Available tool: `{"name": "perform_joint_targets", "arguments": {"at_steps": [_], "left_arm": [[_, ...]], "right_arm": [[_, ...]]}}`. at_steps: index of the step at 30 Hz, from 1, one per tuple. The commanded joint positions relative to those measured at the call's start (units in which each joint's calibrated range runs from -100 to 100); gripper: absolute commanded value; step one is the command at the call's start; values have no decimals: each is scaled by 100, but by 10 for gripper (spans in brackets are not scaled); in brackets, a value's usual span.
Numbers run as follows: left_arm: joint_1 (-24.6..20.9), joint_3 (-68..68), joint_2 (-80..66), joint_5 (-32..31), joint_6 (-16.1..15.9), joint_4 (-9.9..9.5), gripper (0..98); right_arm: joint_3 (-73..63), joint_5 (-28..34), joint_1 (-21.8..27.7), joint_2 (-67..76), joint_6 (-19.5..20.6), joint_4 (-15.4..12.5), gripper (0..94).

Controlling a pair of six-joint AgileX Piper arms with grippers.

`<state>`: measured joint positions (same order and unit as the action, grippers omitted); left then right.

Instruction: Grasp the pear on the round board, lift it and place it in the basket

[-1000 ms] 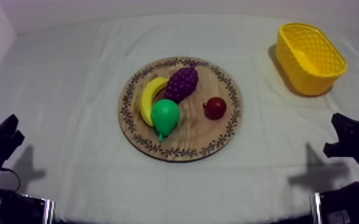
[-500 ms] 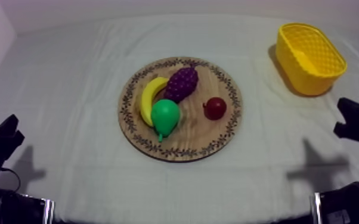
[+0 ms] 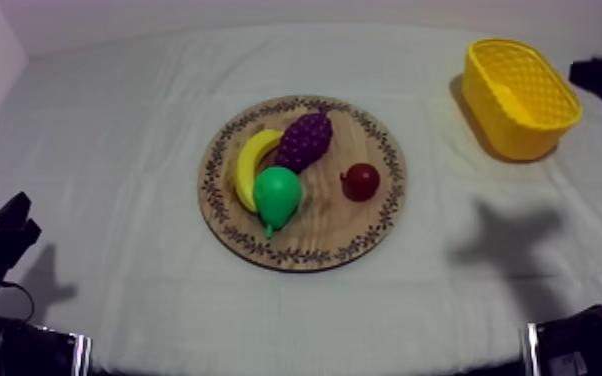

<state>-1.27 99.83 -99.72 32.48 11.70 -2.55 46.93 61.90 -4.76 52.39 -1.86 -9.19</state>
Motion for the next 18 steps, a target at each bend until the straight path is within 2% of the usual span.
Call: {"name": "perform_joint_targets", "arguments": {"at_steps": [1,10,14,18], "left_arm": [[0,-5,-2,1,0,-1,1],[0,-5,-2,1,0,-1,1],[0,-5,-2,1,0,-1,1],[0,-5,-2,1,0,-1,1]], "right_arm": [[-1546,867,-67,-1048,33,-86,3],[-3170,2209,-876,-2975,552,41,3],[-3550,2485,-1054,-3707,694,-108,3],[-3871,2573,-1335,-4411,873,-121,3]]}}
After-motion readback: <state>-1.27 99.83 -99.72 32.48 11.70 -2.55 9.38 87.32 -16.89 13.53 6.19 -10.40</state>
